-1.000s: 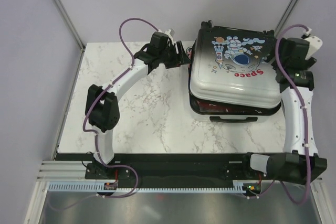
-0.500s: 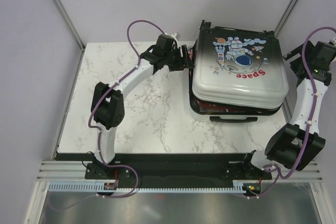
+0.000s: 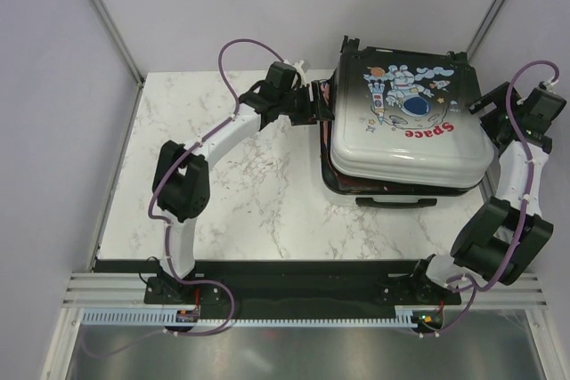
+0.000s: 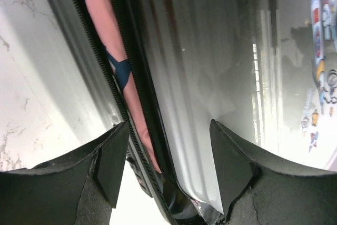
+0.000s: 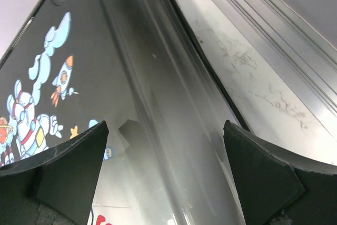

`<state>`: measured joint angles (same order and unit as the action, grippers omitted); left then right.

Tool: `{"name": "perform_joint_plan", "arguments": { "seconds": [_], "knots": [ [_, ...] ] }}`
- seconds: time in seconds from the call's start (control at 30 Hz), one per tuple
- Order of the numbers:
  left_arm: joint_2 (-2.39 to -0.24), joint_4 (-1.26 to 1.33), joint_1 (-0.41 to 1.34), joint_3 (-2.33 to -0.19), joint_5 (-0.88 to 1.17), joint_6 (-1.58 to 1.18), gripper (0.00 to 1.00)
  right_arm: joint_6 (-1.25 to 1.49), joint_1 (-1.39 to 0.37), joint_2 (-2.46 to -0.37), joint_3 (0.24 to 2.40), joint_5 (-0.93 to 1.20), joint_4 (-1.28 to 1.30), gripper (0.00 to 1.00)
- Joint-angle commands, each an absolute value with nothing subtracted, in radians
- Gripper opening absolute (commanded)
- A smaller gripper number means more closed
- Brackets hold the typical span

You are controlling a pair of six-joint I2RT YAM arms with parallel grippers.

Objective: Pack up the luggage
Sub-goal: Move the luggage to the center of the board.

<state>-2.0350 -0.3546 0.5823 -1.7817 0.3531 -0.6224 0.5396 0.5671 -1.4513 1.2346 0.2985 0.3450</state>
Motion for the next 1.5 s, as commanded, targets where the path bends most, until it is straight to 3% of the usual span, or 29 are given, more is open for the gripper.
{"name": "perform_joint_plan", "arguments": {
  "seconds": [0.0, 0.43, 1.0, 1.27, 1.47],
  "knots": [
    [-1.97, -0.212, 0.67, -1.784, 0.515, -0.692, 0.71, 0.528, 0.555, -1.451, 1.181, 0.431, 0.327, 0.98],
    [-1.921, -0.118, 0.762, -1.758, 0.614, -0.75, 0.71, 0.437, 0.477, -1.493, 1.16, 0.54, 0.357, 0.98],
    [-1.711, -0.14, 0.785, -1.625, 0.562, -0.666, 0.71, 0.348, 0.334, -1.542, 1.163, 0.554, 0.411, 0.98],
    [-1.595, -0.222, 0.721, -1.576, 0.503, -0.634, 0.73, 0.308, 0.334, -1.551, 1.21, 0.534, 0.453, 0.98],
    [-1.643, -0.281, 0.666, -1.575, 0.417, -0.673, 0.73, 0.299, 0.325, -1.563, 1.23, 0.552, 0.46, 0.98]
  ]
}}
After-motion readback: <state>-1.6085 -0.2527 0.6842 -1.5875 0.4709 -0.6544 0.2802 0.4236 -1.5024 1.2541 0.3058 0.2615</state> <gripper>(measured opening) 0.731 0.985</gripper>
